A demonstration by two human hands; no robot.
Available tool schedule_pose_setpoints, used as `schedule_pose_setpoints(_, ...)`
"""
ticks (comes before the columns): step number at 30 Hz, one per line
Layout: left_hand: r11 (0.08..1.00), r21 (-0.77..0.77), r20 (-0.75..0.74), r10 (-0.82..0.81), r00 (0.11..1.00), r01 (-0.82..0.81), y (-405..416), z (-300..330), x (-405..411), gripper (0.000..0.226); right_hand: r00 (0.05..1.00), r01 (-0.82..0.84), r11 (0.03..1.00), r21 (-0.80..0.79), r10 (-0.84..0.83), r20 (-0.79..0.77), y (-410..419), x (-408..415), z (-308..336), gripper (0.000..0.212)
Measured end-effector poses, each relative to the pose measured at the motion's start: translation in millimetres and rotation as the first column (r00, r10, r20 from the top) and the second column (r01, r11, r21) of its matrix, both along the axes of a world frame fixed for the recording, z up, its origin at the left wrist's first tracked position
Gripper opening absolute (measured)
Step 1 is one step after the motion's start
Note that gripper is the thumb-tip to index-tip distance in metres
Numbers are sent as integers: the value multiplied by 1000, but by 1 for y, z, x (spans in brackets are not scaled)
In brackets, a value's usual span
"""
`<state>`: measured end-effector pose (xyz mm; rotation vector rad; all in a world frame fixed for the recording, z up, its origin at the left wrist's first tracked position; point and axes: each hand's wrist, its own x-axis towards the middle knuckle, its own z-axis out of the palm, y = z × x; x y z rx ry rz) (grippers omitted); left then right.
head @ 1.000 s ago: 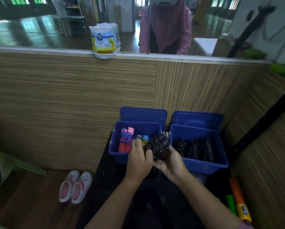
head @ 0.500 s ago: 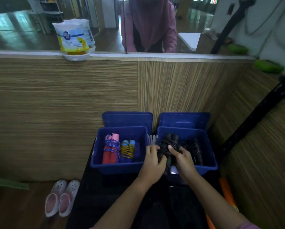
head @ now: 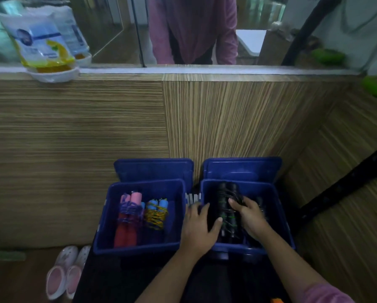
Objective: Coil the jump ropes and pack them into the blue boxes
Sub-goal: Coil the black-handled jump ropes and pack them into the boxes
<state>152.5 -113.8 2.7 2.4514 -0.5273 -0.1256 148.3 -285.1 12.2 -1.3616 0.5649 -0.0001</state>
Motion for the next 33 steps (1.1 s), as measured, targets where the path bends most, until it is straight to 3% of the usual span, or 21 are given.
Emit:
schedule_pose_setpoints(2, 999, 8, 158, 30, 987, -31, -6, -2, 6, 78, 999, -50, 998, 38, 49, 25, -3, 3, -1, 19)
schedule_pose_setpoints(3, 998, -16, 146, 59, 988, -57, -10, 3, 8, 83, 996, -87, 996, 36, 85, 38, -4, 4, -1, 20)
schedule_pose_setpoints(5, 994, -38, 13, 106, 994, -105, -18, 14, 16, 96, 989, -134, 990, 32, 131, 68, -3, 6, -2, 22)
schedule_pose_setpoints(10, 931, -285, -457, 76, 886, -227, -32, 17, 34, 68, 973, -199, 977, -75, 206, 103, -8, 6, 1, 22)
schedule_pose_setpoints(14, 860, -382, -571, 69, 818, -339, -35, 18, 34, 63, 985, -154, 987, -38, 156, 70, -10, 7, -2, 18)
schedule_pose_setpoints(18, 875, -388, -582, 12, 813, -290, -35, 12, 32, 64, 991, -134, 991, -9, 134, -1, -13, 6, -4, 15)
schedule_pose_setpoints(21, 939, -293, -422, 41, 906, -180, -29, 12, 31, 50, 986, -165, 986, 8, 165, -37, -8, 6, -8, 20)
schedule_pose_setpoints(24, 970, -218, -236, 53, 970, -106, -22, 8, 23, 59, 986, -158, 985, 74, 161, -41, 1, 8, -9, 22)
schedule_pose_setpoints(28, 968, -216, 53, 144, 988, -129, -22, 3, 5, 50, 983, -175, 981, -79, 169, -69, 3, 13, -10, 17)
schedule_pose_setpoints(30, 971, -201, 96, 154, 983, -133, -21, -2, 6, 55, 982, -178, 969, -170, 163, -95, 0, 13, -19, 12)
schedule_pose_setpoints(33, 971, -183, 30, 164, 986, -156, -13, -8, 9, 70, 988, -150, 945, -290, 128, -91, 0, 13, -32, 19)
